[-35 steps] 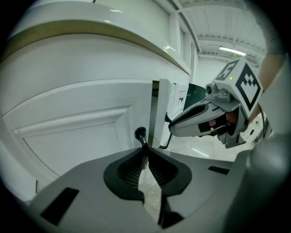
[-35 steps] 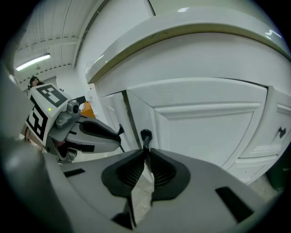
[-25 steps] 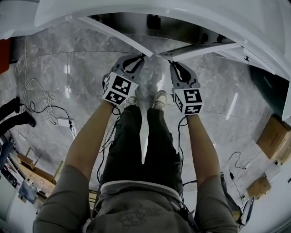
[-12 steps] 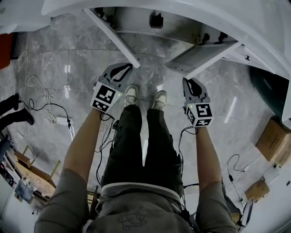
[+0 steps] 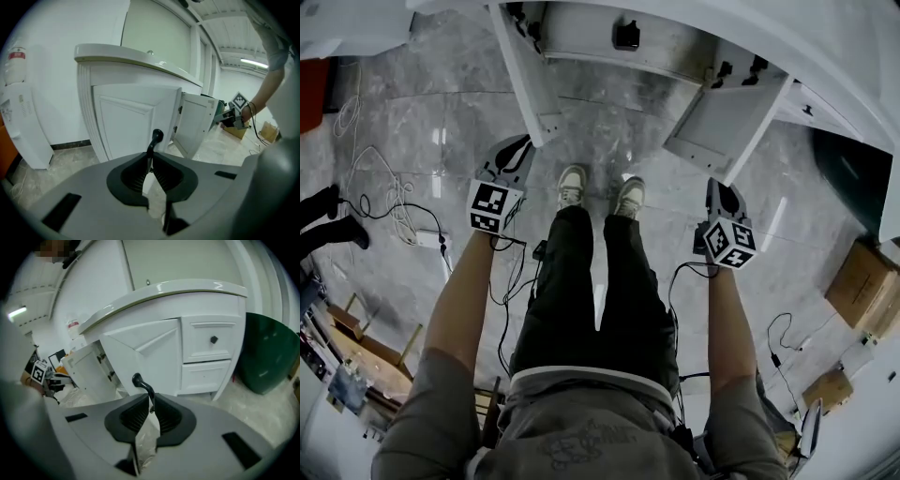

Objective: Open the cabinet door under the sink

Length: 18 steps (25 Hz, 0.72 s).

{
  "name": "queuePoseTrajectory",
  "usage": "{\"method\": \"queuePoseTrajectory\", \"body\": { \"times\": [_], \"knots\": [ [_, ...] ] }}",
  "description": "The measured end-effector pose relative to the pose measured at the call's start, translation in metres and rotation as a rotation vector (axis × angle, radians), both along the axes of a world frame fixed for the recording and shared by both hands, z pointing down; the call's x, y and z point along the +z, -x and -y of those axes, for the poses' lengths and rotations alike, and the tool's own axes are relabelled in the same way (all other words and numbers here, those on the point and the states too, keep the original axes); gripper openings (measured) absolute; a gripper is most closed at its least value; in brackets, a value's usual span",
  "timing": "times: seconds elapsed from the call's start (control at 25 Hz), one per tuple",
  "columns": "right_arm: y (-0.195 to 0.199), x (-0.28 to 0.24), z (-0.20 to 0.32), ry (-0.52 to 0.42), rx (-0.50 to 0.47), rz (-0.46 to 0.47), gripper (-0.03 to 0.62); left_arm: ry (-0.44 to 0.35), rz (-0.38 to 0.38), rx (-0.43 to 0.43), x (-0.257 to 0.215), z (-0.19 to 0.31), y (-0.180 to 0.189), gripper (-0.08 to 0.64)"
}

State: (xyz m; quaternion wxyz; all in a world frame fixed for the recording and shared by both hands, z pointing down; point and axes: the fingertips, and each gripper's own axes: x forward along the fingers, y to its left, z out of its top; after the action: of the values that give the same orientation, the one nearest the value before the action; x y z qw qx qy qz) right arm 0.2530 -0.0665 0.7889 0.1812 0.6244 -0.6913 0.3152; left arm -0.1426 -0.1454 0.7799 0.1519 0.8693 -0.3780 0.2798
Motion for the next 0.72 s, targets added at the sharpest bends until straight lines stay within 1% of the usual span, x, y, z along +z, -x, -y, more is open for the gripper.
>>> {"method": "queuePoseTrajectory", "body": {
  "times": [0.08, 0.12, 0.2, 0.24, 0.28, 0.32, 0.4, 0.48, 0.6, 0.72],
  "knots": [
    [-0.019, 0.004, -0.008, 0.03, 0.102, -0.014, 0.052, 0.038, -0.015, -0.089, 0.003, -0.003, 0.017, 0.043],
    [-0.03, 0.005, -0.013, 0.046, 0.163, -0.022, 0.052, 0.063, -0.015, -0.145, 0.007, -0.005, 0.029, 0.026],
    [-0.056, 0.008, -0.025, 0.083, 0.305, -0.013, 0.052, 0.11, -0.012, -0.255, 0.016, -0.013, 0.053, 0.026],
    [-0.067, 0.01, -0.033, 0.101, 0.368, 0.001, 0.054, 0.126, -0.01, -0.291, 0.019, -0.018, 0.063, 0.028],
    [-0.074, 0.012, -0.041, 0.118, 0.415, 0.01, 0.052, 0.138, -0.004, -0.309, 0.02, -0.024, 0.07, 0.028],
    [-0.078, 0.014, -0.048, 0.134, 0.442, 0.007, 0.052, 0.148, 0.005, -0.314, 0.021, -0.03, 0.074, 0.028],
    [-0.078, 0.017, -0.057, 0.165, 0.451, -0.019, 0.052, 0.166, 0.017, -0.302, 0.022, -0.041, 0.072, 0.028],
    [-0.071, 0.019, -0.063, 0.193, 0.443, -0.036, 0.052, 0.18, 0.014, -0.281, 0.021, -0.049, 0.06, 0.028],
    [-0.049, 0.017, -0.064, 0.229, 0.433, -0.033, 0.052, 0.2, -0.019, -0.256, 0.017, -0.057, 0.032, 0.029],
    [-0.024, 0.017, -0.063, 0.257, 0.416, -0.016, 0.052, 0.219, -0.064, -0.214, 0.01, -0.062, -0.004, 0.028]
  ]
}}
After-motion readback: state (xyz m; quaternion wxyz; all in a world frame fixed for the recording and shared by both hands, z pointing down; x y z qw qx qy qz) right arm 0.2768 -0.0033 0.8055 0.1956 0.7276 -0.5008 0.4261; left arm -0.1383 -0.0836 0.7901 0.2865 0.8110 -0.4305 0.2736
